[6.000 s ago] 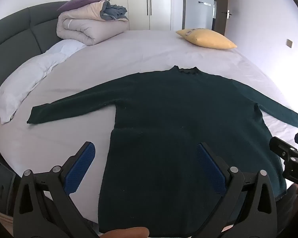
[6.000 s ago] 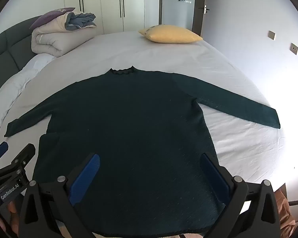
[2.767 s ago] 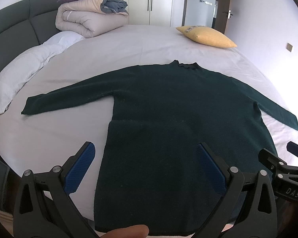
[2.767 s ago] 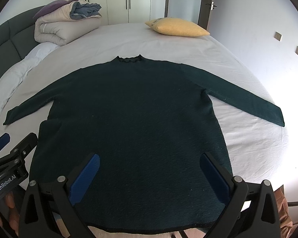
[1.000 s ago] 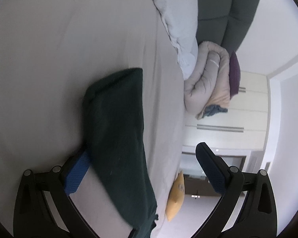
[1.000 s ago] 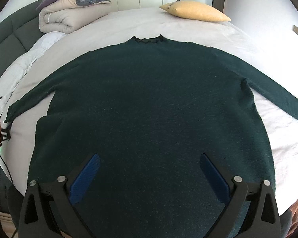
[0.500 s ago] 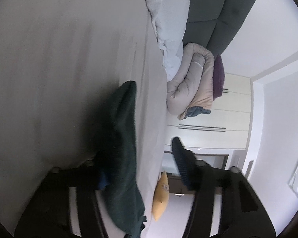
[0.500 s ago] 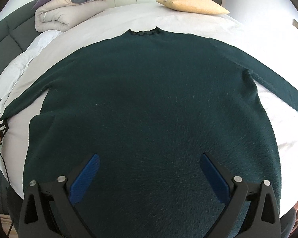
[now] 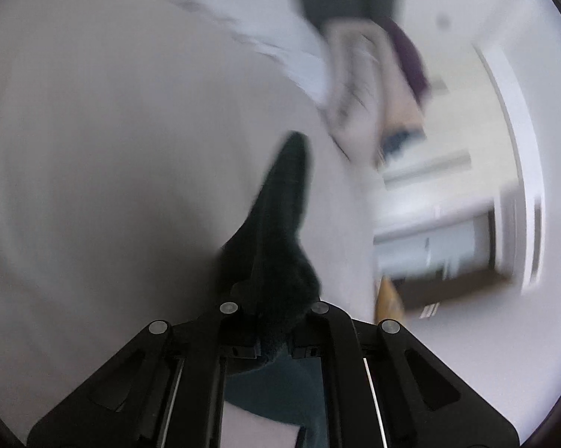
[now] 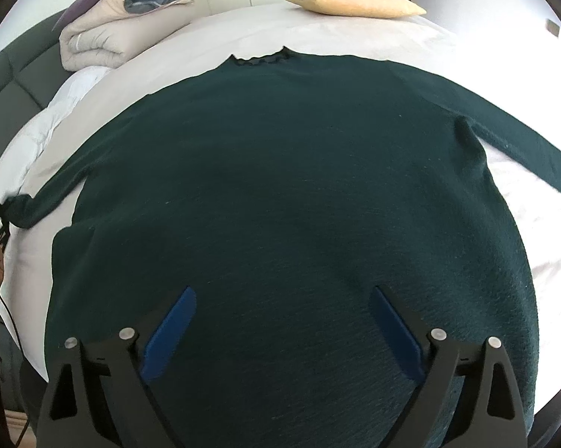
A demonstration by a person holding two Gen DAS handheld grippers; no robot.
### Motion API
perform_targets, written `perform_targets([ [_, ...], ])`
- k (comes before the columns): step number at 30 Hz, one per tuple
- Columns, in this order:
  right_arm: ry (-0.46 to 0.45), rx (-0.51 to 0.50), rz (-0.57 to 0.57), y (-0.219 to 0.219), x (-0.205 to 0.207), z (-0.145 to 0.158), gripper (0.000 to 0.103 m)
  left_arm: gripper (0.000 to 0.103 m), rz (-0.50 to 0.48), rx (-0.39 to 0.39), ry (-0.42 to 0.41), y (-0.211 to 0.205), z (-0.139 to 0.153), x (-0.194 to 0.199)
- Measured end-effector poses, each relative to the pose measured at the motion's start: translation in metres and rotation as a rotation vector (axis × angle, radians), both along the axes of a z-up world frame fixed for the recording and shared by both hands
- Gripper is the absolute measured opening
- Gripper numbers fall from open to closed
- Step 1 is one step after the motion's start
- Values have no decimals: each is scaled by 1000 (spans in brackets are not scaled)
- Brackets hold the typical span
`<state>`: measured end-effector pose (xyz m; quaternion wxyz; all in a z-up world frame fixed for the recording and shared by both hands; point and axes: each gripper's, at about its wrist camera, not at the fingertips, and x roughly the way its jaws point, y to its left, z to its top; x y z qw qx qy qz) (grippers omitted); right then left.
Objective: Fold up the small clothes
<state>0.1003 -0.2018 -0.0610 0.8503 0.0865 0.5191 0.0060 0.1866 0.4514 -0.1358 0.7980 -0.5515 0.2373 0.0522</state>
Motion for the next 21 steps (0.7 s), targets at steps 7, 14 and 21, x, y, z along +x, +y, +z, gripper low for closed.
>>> perform_targets([
  [7,-30,44,-45,-33,15,2,95,7,-464,646,-49,-218,92,39],
  [14,-20,337,-39,-69,69,-1,95,7,-690,1116,-13,-387,30,10],
  [21,33,655,111,-38,154,-4,84,7,-722,1184,7,-406,1,-7],
])
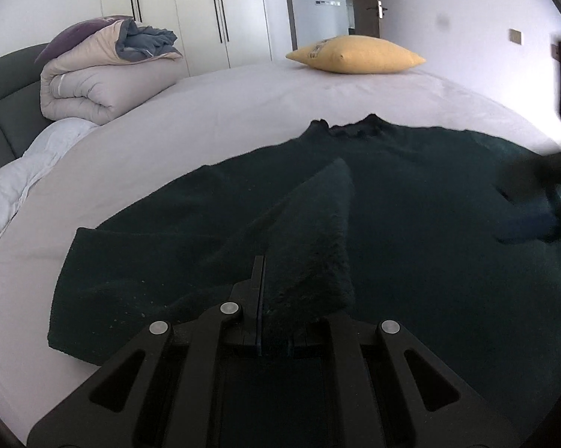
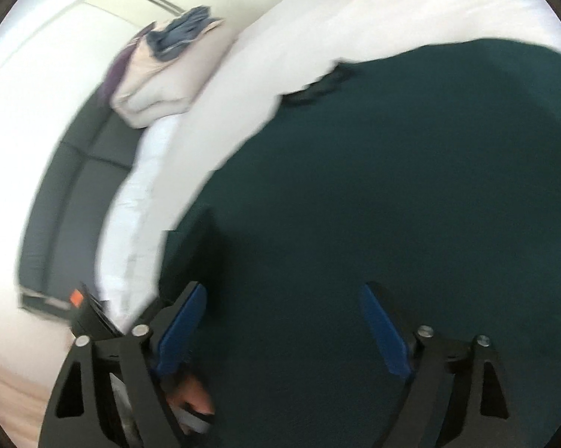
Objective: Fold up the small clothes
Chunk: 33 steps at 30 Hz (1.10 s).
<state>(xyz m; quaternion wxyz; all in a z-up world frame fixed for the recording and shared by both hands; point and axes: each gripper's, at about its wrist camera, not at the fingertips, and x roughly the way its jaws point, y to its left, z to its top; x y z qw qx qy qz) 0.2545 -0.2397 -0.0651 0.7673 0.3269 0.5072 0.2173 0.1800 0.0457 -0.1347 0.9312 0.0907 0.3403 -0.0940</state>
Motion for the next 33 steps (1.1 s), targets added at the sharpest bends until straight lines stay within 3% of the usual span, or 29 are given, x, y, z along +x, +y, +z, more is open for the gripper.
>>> perform_targets([
  [4,23,132,75,34,40,-2,83,7,0,54,-4,-10,-8,3],
  [9,108,156,135,69,77,-17,77,7,9,40,0,-9,-5,11],
  [12,164,161,143,80,93,-30,59,7,10,46,4,-11,-4,12],
  [14,169,157,164,86,97,-33,31,7,12,50,4,-11,-2,12],
  [16,151,119,197,94,98,-30,12,8,16,53,8,-11,0,11],
  [20,86,45,202,92,97,-19,9,16,-16,27,20,-11,9,9],
  [25,29,-52,147,53,104,-2,8,28,-39,-185,1,12,37,-15],
  [30,47,-168,34,-13,111,-16,8,28,90,-330,33,62,39,-25],
  [33,54,-208,-33,-40,119,-22,8,28,188,-384,111,93,27,-21],
])
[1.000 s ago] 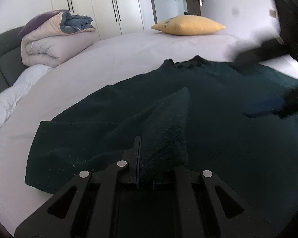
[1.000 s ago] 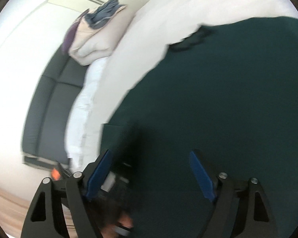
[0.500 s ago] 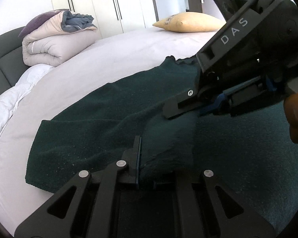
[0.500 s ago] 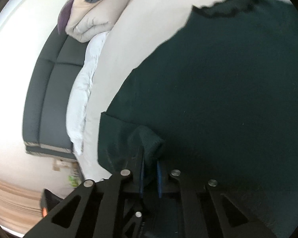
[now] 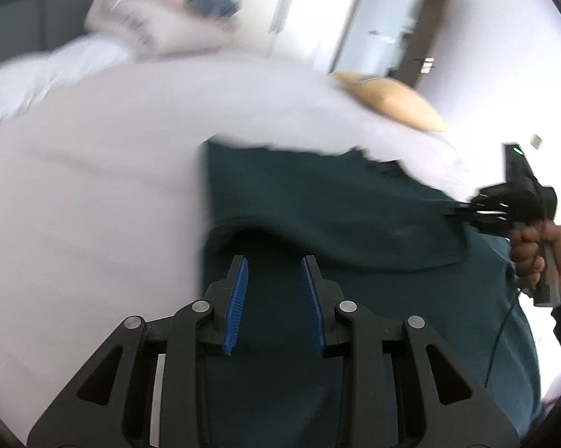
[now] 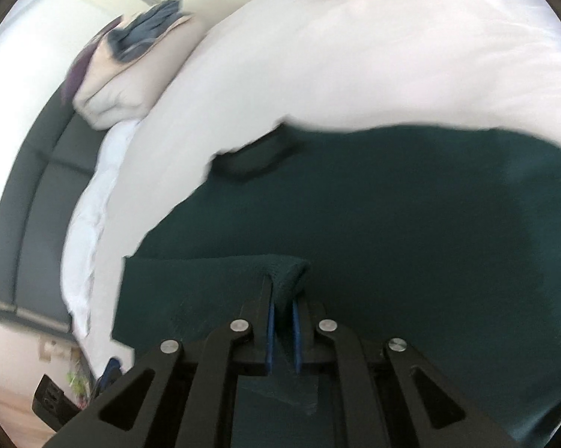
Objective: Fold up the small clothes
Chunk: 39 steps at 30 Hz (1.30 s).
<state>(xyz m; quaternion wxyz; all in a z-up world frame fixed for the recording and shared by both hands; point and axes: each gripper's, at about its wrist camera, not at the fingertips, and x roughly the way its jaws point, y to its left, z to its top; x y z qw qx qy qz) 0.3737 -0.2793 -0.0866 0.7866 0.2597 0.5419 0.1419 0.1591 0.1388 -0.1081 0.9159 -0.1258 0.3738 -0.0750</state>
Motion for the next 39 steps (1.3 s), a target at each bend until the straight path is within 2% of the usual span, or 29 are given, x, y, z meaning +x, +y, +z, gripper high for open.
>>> perform_targets([
  [2,8,-27,-23,-18,6,-4,8,28,44,-37,56,15,-11,3],
  [5,10,-67,-33,-38,6,-12,8,28,68,-62,82,23,-18,2],
  [11,25,-86,-47,-59,4,-19,8,28,51,-44,65,20,-16,3],
  [15,23,-101,-47,-51,4,-15,8,28,47,-58,44,22,-10,6],
  [21,26,-129,-37,-46,9,-14,8,28,34,-13,17,14,7,16],
  [28,23,-129,-52,-53,6,-17,8,28,16,-7,16,9,7,21],
  [32,24,-129,-61,-53,2,-15,8,28,-8,38,-54,0,30,42],
  [34,21,-136,-52,-54,3,-16,8,28,-40,109,-96,-11,42,61],
  [37,31,-124,-63,-58,2,-19,8,28,-82,173,-107,-27,47,94],
  [39,30,-122,-67,-59,2,-20,8,28,-97,196,-76,-34,42,117],
])
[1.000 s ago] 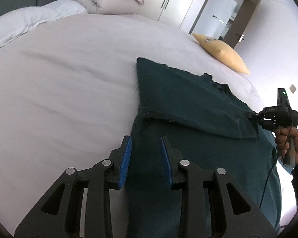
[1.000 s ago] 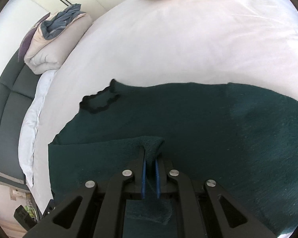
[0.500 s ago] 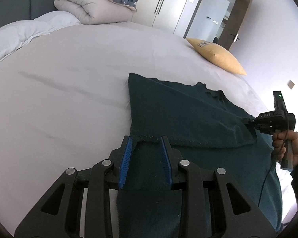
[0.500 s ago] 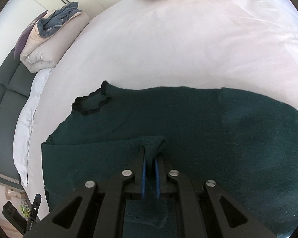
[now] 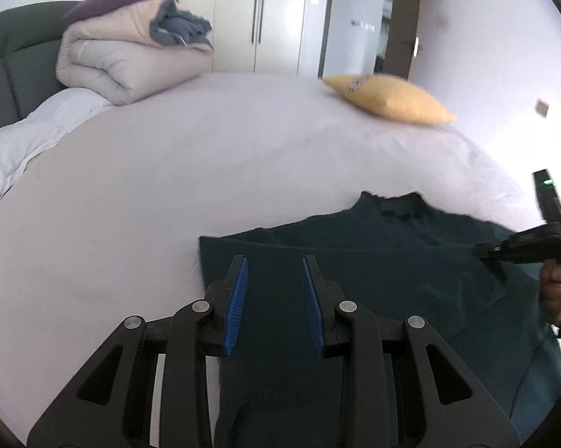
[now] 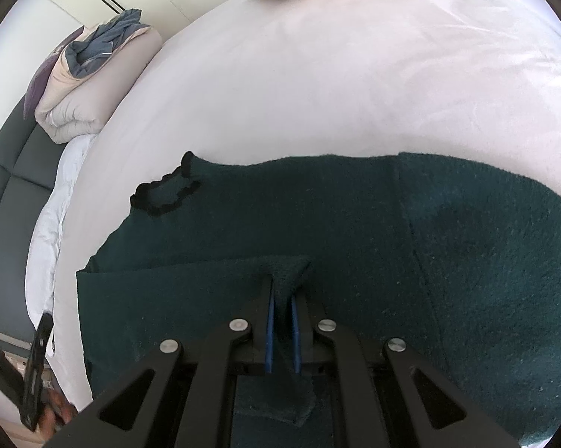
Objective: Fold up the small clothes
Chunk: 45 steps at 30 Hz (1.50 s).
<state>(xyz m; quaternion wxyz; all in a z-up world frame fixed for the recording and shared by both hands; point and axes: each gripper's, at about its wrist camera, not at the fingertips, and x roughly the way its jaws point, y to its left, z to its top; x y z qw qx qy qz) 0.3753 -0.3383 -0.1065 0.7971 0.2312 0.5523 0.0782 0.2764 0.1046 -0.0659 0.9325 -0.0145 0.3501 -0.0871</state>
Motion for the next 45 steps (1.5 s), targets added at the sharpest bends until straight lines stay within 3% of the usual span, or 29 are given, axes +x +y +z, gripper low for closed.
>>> perform_targets([
  [8,-14,2,3,-2,1,-1,8,28,18,70,198,-8,-60,43],
  [20,-70,-122,30,10,7,12,8,28,68,47,153,-1,-62,30],
  [26,-70,-76,13,2,4,1,8,29,64,16,164,0,-67,28],
  [31,-59,-118,-25,-2,-8,9,14,29,64,-16,166,6,-68,26],
  [33,-56,-159,-95,-7,-15,18,31,29,65,-12,165,6,-69,24],
  [35,-124,-192,-171,-10,-26,37,36,30,66,-14,164,5,-69,24],
  [37,-203,-102,-143,0,-31,52,36,30,65,-11,164,6,-69,24],
  [40,-226,80,16,38,-22,54,36,30,66,3,162,4,-69,25],
  [43,-175,202,126,80,-7,26,43,30,65,6,161,2,-69,24],
  [45,-116,201,109,87,1,-2,46,30,61,-13,163,5,-69,23],
])
